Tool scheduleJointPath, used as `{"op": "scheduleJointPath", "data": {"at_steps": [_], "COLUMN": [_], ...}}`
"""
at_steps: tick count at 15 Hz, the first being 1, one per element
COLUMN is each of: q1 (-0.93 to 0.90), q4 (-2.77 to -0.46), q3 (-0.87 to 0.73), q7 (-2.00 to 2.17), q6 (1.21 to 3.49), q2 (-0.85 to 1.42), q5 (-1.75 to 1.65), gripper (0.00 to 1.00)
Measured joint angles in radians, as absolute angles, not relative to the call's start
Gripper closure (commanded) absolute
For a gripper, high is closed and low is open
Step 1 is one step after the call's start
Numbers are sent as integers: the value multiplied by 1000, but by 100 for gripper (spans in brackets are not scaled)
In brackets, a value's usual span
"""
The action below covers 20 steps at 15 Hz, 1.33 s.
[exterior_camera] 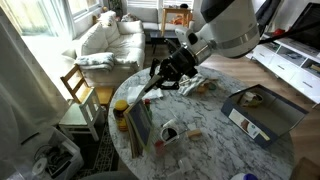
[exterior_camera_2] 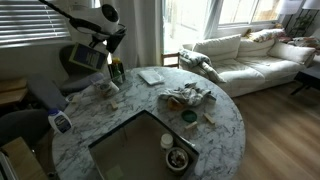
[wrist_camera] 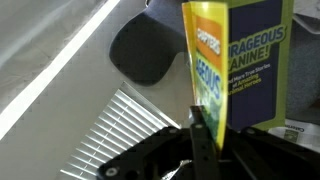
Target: Put the yellow book in the clear container on the left
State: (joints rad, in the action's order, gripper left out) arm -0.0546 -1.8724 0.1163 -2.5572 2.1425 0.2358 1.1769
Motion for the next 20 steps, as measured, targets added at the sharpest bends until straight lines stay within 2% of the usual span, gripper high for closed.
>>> {"op": "scheduleJointPath", "data": {"at_steps": [8,20], "q1": [-59,-122], "q4": [-1843,-1821], "q3": [121,133], "q7": [-2666,-2718], "q6": [2262,2577], "q2": [329,380], "q5": [1323,1736], "gripper": [100,100]}}
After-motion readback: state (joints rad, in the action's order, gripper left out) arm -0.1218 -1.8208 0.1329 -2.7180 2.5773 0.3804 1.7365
